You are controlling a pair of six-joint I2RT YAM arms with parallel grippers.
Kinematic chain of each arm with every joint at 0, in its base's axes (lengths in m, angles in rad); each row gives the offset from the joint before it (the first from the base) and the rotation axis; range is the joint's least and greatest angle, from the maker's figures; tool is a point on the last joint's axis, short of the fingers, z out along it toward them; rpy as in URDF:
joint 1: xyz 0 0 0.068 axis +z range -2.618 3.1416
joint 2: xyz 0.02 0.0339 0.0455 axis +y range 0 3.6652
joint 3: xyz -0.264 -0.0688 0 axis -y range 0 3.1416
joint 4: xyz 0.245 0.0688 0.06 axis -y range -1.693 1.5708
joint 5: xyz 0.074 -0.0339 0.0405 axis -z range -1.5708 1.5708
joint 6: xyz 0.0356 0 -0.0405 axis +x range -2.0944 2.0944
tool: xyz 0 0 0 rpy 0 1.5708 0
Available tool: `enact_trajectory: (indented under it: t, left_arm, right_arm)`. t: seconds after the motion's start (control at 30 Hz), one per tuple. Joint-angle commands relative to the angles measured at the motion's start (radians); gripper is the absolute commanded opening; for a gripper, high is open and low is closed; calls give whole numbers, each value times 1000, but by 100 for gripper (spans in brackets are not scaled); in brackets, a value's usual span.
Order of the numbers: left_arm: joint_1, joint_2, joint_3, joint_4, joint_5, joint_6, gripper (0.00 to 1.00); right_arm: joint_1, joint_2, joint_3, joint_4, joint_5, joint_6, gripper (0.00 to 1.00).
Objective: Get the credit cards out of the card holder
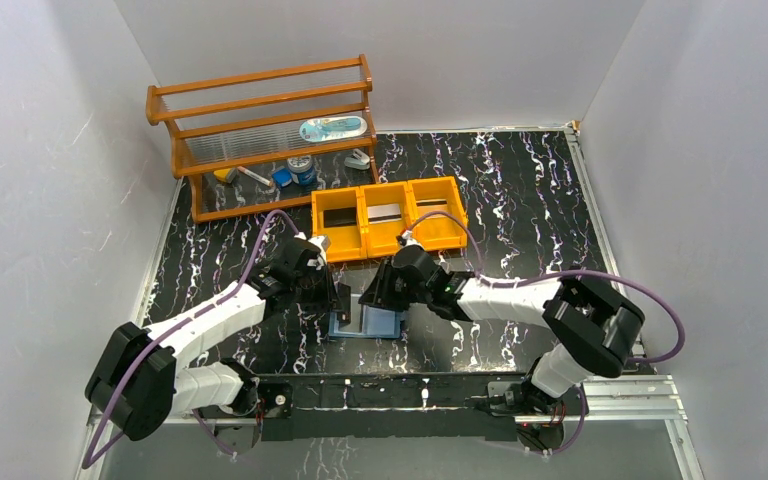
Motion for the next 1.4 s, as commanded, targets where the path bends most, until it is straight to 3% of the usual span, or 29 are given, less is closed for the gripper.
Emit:
enact_trajectory:
  t: [0.0,0.13,0.33,0.5,0.83,1.1,1.37]
  left_arm:
    - [0,-34,29,-38,-31,17,0]
    - [0,-44,27,-42,-39,16,0]
    - [0,-50,13,-31,-12,21,0]
    - [0,-46,9,-23,-1,15,0]
    - [0,-69,20,-1,45,18,0]
    - [0,-135,58,-73,-34,17,0]
    - [3,-161,121,-86,-19,15,0]
  right_arm:
    - [8,45,77,75,-65,-26,41]
    - [10,122,104,90,-91,-18,41]
    - [11,116,70,-73,73,27,40]
    - [9,78,26,-105,132,37,42]
    - [9,58,28,-85,100,-21,44]
    - [9,-112,-56,35,83,-61,62]
    - [9,-302,-124,32,171,-75,72]
